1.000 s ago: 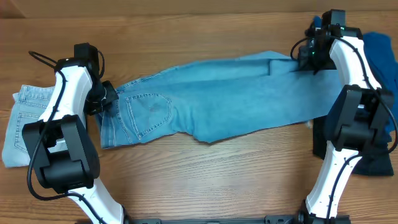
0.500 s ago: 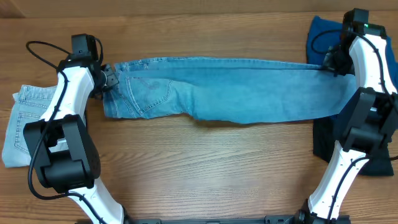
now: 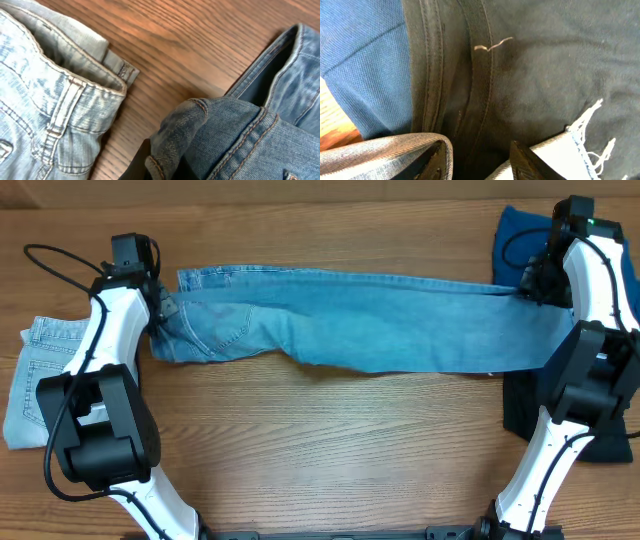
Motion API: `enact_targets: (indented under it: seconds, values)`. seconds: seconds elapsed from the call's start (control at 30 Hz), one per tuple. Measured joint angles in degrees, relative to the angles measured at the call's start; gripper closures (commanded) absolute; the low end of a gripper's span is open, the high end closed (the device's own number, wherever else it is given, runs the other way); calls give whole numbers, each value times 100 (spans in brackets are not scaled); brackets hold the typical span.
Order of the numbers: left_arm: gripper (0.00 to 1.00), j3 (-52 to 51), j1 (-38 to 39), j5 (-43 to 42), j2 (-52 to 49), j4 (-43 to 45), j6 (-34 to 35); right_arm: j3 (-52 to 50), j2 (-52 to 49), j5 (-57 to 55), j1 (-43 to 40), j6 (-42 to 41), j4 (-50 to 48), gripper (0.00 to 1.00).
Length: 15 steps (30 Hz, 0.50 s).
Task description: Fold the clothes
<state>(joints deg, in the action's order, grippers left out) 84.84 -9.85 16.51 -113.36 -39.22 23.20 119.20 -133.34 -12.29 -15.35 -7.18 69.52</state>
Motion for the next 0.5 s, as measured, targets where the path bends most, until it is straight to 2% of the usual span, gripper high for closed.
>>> enact_targets:
  seconds: [0.03, 0.07, 0.17, 0.27, 0.4, 0.5]
  values:
    - [93, 0, 0, 28, 0, 2, -131, 20, 55, 4, 0, -13, 61, 29]
    - [93, 0, 0, 120, 0, 0, -278, 48, 229, 48, -11, 2, 131, 27]
    - [91, 0, -17, 664, 0, -24, -772, 190, 870, 396, -221, 149, 664, 27]
    - [91, 0, -70, 1115, 0, -55, -1191, 195, 1056, 938, -529, 273, 1185, 29]
    - [90, 0, -140, 1071, 0, -59, -1379, 142, 1049, 2144, -490, 763, 2376, 35]
    - [90, 0, -153, 999, 0, -57, -1423, -243, 1049, 2352, -476, 848, 2435, 34]
